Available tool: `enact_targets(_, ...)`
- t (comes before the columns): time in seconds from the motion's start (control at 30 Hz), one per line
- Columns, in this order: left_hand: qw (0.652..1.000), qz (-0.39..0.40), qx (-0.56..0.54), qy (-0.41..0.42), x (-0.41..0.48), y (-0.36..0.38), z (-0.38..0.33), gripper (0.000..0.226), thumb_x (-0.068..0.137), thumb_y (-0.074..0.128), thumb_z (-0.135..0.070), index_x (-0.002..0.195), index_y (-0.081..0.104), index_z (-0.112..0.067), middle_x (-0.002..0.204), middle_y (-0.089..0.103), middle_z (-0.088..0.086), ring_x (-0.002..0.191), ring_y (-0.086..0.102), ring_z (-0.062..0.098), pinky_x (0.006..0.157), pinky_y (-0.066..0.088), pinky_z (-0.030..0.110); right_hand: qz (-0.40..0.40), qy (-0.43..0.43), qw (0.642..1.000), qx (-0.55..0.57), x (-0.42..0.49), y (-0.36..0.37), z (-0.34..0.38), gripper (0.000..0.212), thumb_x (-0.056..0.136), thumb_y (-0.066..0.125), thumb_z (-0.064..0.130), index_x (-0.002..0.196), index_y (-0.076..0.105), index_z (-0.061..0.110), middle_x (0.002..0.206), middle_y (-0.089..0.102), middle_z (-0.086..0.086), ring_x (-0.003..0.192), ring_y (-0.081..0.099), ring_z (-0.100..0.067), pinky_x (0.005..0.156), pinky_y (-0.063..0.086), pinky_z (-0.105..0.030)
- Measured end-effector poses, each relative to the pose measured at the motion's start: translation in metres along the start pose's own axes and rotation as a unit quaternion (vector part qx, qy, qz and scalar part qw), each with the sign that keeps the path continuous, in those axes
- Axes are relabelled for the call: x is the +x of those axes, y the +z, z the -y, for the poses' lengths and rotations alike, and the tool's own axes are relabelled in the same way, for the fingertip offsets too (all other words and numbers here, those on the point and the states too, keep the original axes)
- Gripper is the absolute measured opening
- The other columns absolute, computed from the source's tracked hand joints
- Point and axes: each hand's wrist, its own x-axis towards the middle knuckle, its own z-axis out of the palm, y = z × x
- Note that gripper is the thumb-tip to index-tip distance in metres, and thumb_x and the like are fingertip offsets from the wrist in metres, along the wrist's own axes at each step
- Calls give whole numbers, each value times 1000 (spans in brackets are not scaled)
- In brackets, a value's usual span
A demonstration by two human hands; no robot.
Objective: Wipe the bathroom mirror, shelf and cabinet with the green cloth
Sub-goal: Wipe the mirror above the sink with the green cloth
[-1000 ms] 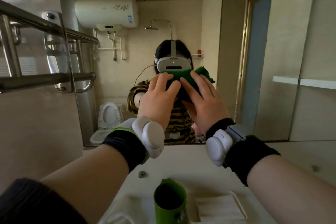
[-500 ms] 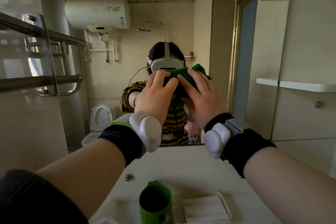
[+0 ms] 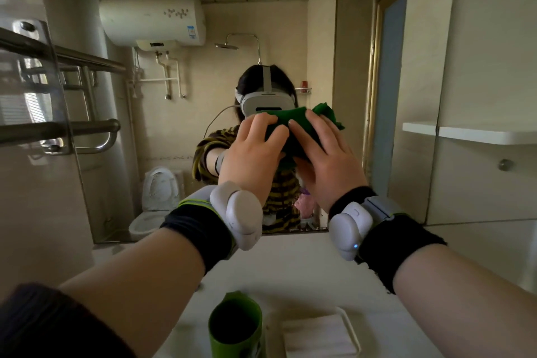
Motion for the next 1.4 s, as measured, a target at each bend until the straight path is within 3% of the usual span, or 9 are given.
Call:
enact_targets(0.17,999,3,27,29,-10,11,-12,29,69,76,-6,95,64,-6,110,59,16,104,56,37,62,52,35,-1,-5,1000,-25,-21,-1,-12,59,82,66,18,137,44,16,142,40,-16,129,39,-35,93,44,-43)
enact_targets(0.37,999,12,35,22,-11,17,-15,30,70,74,-7,98,63,-7,114,57,16,109,54,37,68,53,38,11,-18,999,-32,-23,-6,-22,55,86,62,21,138,43,17,141,41,-15,130,39,-33,93,44,-42)
enact_targets(0.57,1000,17,16,5,-3,17,-24,28,72,73,-4,98,62,-6,115,56,17,111,52,38,63,53,36,19,-32,998,-41,-15,-14,-31,58,85,66,19,138,43,17,141,42,-15,130,39,-33,89,47,-43)
enact_targets(0.73,1000,-6,1,15,20,19,-38,32,70,74,-2,99,61,-6,113,56,18,108,51,38,60,51,37,11,-18,999,-43,-4,-26,-48,56,85,53,19,139,40,18,144,38,-14,132,36,-33,96,39,-42)
enact_targets(0.93,1000,-21,3,18,22,26,-44,34,69,75,-4,99,60,-7,114,56,16,107,52,37,57,49,31,-8,1,999,-35,-7,-25,-52,65,81,66,9,139,40,19,145,37,-12,132,34,-33,99,35,-39)
enact_targets(1.4,999,-21,28,34,7,39,-66,32,65,78,-9,94,65,-9,111,60,12,107,49,30,58,50,37,-20,15,999,-38,-41,-27,-67,59,81,65,15,136,45,17,141,42,-14,128,40,-34,96,32,-35)
